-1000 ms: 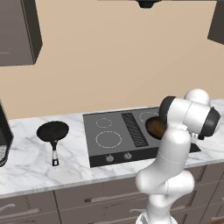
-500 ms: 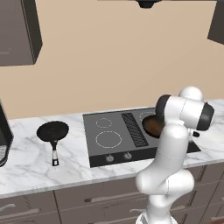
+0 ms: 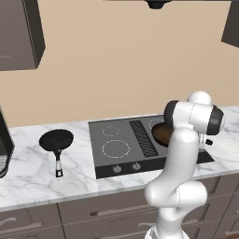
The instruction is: Place both pans onto different burners. Then place the onion and the chicken drumstick on different pans.
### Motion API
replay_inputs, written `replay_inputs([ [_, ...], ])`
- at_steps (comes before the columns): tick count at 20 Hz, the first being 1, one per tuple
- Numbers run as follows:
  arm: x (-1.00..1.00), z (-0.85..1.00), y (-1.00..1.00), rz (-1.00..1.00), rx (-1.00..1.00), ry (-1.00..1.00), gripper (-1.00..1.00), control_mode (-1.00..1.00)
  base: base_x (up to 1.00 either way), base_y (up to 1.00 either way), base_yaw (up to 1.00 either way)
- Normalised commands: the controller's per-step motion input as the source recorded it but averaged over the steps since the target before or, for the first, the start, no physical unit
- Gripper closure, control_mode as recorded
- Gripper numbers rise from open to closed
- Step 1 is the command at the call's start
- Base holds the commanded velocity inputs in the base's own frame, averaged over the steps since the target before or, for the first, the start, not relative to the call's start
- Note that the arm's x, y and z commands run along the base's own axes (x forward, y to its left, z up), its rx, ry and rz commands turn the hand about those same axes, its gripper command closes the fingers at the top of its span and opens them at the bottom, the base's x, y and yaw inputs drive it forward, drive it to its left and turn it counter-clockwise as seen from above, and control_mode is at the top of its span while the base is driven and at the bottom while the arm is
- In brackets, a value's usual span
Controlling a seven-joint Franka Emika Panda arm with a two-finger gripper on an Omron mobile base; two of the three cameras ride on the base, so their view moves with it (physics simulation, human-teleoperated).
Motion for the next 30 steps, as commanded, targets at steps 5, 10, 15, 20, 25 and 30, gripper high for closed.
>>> replay_inputs([
  [5,0.00,0.00,0.00,0.01,0.00,0.00,-1.00,-1.00,0.00,0.00,0.00],
  [10,0.00,0.00,0.00,0.00,0.00,0.00,-1.00,-1.00,0.00,0.00,0.00],
  [15,-0.01,0.02,0.00,0.00,0.00,0.00,-1.00,-1.00,0.00,0.00,0.00],
  [20,-0.06,0.30,0.06,-0.03,0.00,0.00,-1.00,-1.00,0.00,0.00,0.00],
  [25,-0.08,0.44,0.17,-0.08,0.00,0.00,-1.00,-1.00,0.00,0.00,0.00],
  [30,-0.07,0.33,0.40,-0.12,0.00,-0.02,-1.00,-1.00,0.00,0.00,0.00],
])
